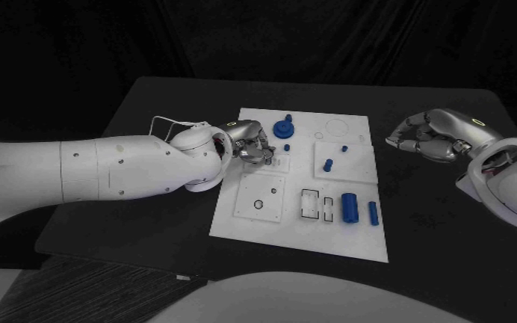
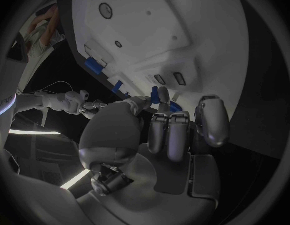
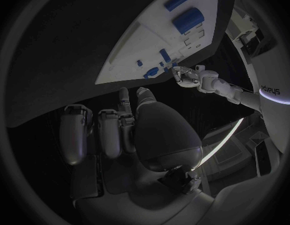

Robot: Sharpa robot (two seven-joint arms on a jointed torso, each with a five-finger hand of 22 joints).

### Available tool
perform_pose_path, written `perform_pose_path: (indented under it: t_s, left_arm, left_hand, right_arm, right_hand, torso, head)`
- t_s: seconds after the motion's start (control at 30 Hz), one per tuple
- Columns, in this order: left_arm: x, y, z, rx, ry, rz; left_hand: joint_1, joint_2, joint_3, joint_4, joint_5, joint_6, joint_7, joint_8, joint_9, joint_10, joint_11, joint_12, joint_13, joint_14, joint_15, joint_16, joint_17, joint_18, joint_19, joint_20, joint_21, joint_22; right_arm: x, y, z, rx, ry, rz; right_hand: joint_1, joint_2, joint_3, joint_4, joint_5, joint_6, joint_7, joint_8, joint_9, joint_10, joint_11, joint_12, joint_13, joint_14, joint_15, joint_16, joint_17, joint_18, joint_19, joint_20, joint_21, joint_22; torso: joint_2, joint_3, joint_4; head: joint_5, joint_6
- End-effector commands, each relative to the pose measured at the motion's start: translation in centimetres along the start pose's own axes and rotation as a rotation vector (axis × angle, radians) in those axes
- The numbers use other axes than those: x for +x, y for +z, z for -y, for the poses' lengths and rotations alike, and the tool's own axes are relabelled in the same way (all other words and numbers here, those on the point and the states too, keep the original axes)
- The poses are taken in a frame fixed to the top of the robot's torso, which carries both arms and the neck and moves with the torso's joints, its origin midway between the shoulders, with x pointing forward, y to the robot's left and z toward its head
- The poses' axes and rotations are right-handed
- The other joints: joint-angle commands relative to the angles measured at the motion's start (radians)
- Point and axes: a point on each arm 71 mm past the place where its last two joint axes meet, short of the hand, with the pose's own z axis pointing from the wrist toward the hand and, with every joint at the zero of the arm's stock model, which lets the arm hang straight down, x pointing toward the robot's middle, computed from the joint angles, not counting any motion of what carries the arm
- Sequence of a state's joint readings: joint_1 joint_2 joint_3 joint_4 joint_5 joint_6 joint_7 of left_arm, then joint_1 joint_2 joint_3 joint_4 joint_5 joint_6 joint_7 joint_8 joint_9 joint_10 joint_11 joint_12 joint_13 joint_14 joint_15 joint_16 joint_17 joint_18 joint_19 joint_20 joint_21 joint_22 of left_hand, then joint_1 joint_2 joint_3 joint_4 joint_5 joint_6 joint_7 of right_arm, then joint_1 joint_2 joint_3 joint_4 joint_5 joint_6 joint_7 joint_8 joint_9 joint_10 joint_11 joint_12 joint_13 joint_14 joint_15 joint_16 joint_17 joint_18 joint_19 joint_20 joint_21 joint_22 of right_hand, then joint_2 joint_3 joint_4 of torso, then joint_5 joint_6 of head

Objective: Assemble the parts on the task board

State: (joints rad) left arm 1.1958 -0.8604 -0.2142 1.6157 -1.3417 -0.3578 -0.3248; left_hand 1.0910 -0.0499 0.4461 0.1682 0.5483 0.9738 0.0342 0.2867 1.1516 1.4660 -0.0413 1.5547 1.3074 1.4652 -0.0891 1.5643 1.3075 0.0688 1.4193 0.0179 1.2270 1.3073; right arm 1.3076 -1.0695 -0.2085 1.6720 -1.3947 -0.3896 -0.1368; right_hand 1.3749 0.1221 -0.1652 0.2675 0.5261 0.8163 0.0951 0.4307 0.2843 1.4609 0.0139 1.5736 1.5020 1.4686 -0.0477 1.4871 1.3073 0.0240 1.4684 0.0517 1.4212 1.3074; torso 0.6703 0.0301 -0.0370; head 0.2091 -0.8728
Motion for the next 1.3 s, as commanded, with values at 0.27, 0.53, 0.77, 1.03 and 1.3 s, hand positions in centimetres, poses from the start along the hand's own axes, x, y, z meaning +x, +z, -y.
perform_pose_path:
  t_s: [0.27, 0.53, 0.77, 1.03, 1.3]
  left_arm:
    - [-0.1, -0.2, 0.5, 0.078, 0.048, 0.062]
    - [0.5, -0.2, 0.6, 0.215, 0.113, 0.117]
    - [0.7, 0.0, 0.9, 0.377, 0.228, 0.216]
    - [0.6, 0.1, 0.8, 0.500, 0.328, 0.310]
    - [1.0, 0.5, 0.5, 0.515, 0.364, 0.306]
  left_hand:
    - [-0.001, -0.008, 0.003, 0.001, -0.022, -0.010, -0.001, -0.004, -0.002, 0.091, 0.003, -0.002, 0.249, 0.103, -0.001, 0.001, 0.256, 0.012, -0.001, 0.004, -0.005, 0.112]
    - [0.019, -0.013, 0.004, 0.004, -0.080, -0.025, 0.004, -0.016, -0.010, 0.091, 0.008, -0.001, 0.250, 0.104, 0.003, 0.004, 0.260, 0.010, 0.001, 0.007, 0.001, 0.120]
    - [0.048, -0.024, 0.005, 0.007, -0.113, -0.031, 0.006, -0.024, -0.018, 0.098, 0.010, 0.008, 0.257, 0.106, 0.006, 0.007, 0.263, 0.004, 0.011, 0.010, 0.025, 0.134]
    - [0.083, -0.034, 0.008, 0.016, -0.129, -0.039, 0.012, -0.039, -0.032, 0.096, 0.015, 0.005, 0.255, 0.106, 0.012, 0.007, 0.263, 0.004, 0.005, 0.015, 0.021, 0.138]
    - [0.097, -0.036, 0.007, 0.024, -0.142, -0.039, 0.015, -0.046, -0.039, 0.090, 0.019, -0.002, 0.249, 0.106, 0.015, 0.006, 0.263, 0.006, -0.002, 0.018, 0.013, 0.138]
  right_arm:
    - [0.1, -0.1, 0.1, 0.008, 0.002, 0.011]
    - [0.1, -0.2, 0.2, 0.009, 0.002, 0.011]
    - [0.1, -0.2, 0.2, 0.009, 0.003, 0.011]
    - [0.2, -0.3, 0.3, 0.010, 0.004, 0.009]
    - [0.3, -0.4, 0.4, 0.011, 0.005, 0.007]
  right_hand:
    - [0.011, -0.002, 0.000, -0.005, 0.006, 0.004, -0.001, -0.005, -0.002, 0.110, -0.001, -0.003, 0.069, 0.067, -0.007, -0.005, 0.091, 0.016, 0.029, 0.004, -0.006, 0.209]
    - [0.011, -0.002, 0.000, -0.005, 0.006, 0.003, -0.001, -0.005, -0.002, 0.110, -0.001, -0.003, 0.069, 0.067, -0.007, -0.005, 0.092, 0.016, 0.029, 0.004, -0.006, 0.209]
    - [0.011, -0.002, 0.000, -0.005, 0.006, 0.003, -0.001, -0.005, -0.002, 0.110, -0.001, -0.003, 0.069, 0.067, -0.007, -0.005, 0.092, 0.016, 0.029, 0.004, -0.006, 0.209]
    - [0.011, -0.002, 0.000, -0.004, 0.007, 0.002, 0.000, -0.006, -0.002, 0.110, -0.001, -0.003, 0.069, 0.067, -0.007, -0.004, 0.093, 0.016, 0.029, 0.004, -0.005, 0.210]
    - [0.011, -0.002, 0.000, -0.004, 0.007, 0.002, 0.000, -0.006, -0.002, 0.110, -0.001, -0.003, 0.069, 0.067, -0.007, -0.004, 0.093, 0.016, 0.029, 0.004, -0.005, 0.210]
  torso:
    - [0.000, 0.0002, 0.0003]
    - [0.000, 0.0003, -0.0008]
    - [0.000, -0.0005, -0.0007]
    - [0.002, -0.0026, -0.0004]
    - [0.002, -0.0021, -0.0011]
  head:
    - [0.002, 0.000]
    - [0.000, 0.000]
    - [0.001, 0.000]
    - [-0.003, 0.000]
    - [-0.002, 0.000]
